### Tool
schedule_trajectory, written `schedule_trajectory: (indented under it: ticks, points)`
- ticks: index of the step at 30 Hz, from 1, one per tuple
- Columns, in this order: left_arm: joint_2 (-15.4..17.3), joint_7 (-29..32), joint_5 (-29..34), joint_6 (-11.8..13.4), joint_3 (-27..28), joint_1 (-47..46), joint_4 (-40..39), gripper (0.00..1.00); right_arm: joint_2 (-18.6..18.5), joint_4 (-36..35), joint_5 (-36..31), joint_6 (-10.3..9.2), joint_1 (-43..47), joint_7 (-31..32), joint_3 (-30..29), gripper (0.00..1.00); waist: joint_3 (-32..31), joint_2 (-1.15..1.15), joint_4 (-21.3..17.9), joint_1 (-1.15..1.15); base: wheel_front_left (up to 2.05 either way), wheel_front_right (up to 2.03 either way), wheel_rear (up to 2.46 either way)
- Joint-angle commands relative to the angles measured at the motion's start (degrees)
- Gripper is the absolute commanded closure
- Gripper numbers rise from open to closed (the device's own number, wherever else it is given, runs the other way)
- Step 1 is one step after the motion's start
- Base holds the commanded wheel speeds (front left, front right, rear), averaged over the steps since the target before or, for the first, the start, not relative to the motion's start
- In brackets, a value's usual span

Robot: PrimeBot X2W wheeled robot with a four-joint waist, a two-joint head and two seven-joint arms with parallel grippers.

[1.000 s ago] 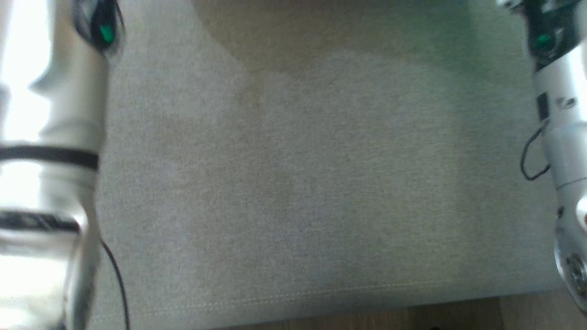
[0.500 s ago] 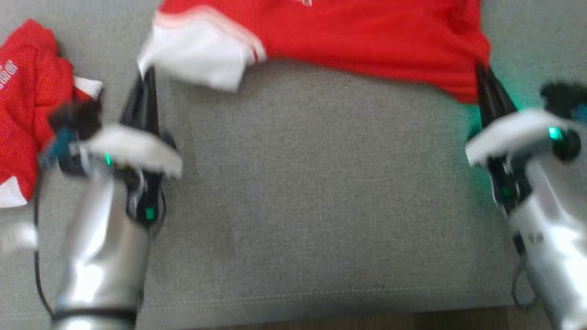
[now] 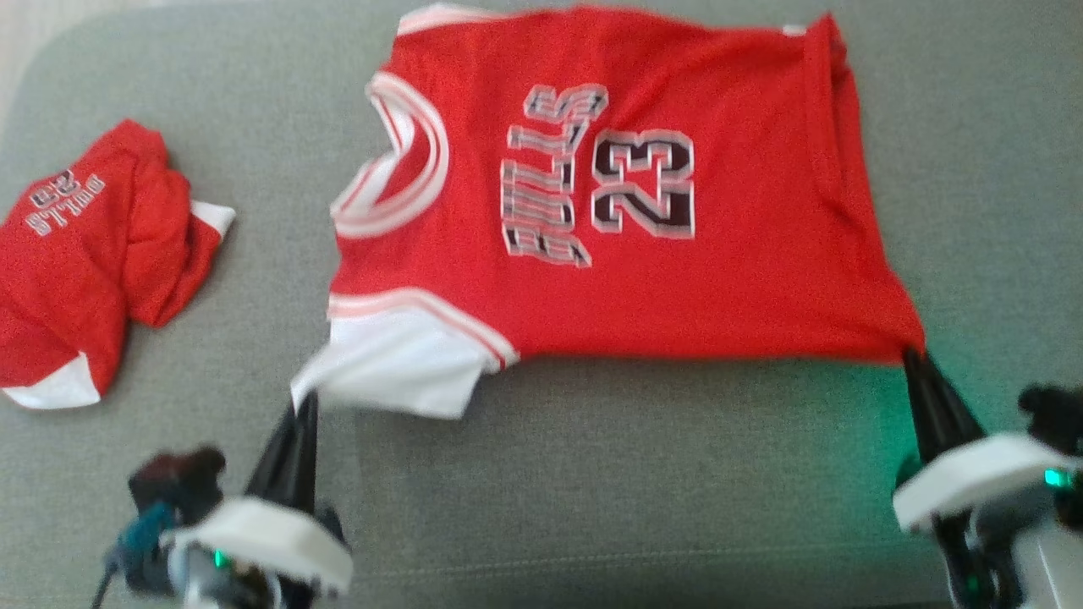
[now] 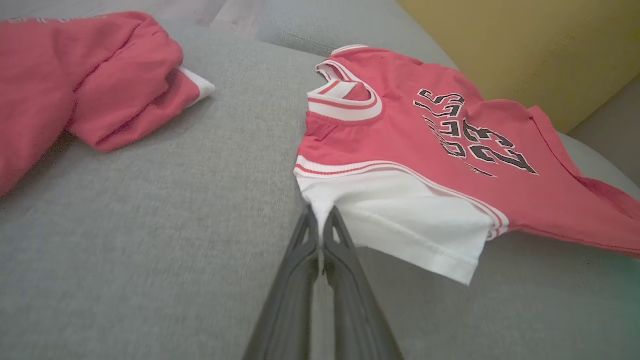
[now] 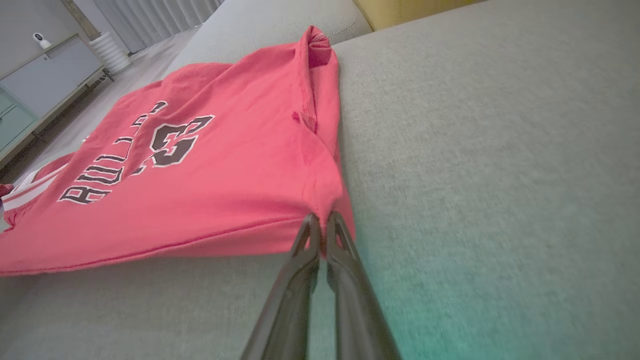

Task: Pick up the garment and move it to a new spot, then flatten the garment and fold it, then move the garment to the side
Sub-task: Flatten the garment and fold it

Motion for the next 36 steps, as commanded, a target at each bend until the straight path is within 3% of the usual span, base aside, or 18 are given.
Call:
schedule_trajectory:
  ticks: [1,9,16,23,29,36]
  points:
    - [0.8,1.6,-0.4,1.0,1.9,1.6,-4.4,1.00,0.5,-4.6,-1.7,-0.04,2.6,1.9,-1.0,1.00,-1.7,0.00,0.2,0.01,0.00,0.00,0.00]
    - [0.2,8.8,-1.4,5.0,0.7,12.1,-14.9,1.00,5.8,-17.7,-6.9,-0.04,13.6,10.9,-7.8,1.00,-4.2,0.00,0.1,0.01,0.00,0.00,0.00]
    - [0.7,11.8,-2.1,5.9,0.8,12.9,-17.9,1.00,7.1,-20.9,-7.8,-0.04,15.1,15.9,-9.2,1.00,-4.4,0.00,-0.2,0.01,0.00,0.00,0.00]
    - [3.7,18.6,-4.9,4.6,2.1,6.9,-17.4,1.00,7.4,-20.6,-7.1,-0.04,11.2,28.3,-10.0,1.00,-1.9,0.00,-1.3,0.01,0.00,0.00,0.00]
    - [6.3,26.6,-11.5,1.6,3.7,-2.7,-14.8,1.00,7.0,-21.4,-5.9,-0.04,3.4,39.6,-11.3,1.00,1.7,0.00,-2.3,0.01,0.00,0.00,0.00]
    - [10.1,32.3,-12.8,-0.9,3.4,-15.5,-9.3,1.00,6.0,-21.0,-5.1,-0.04,-6.4,45.9,-12.1,1.00,5.2,0.00,-2.4,0.01,0.00,0.00,0.00]
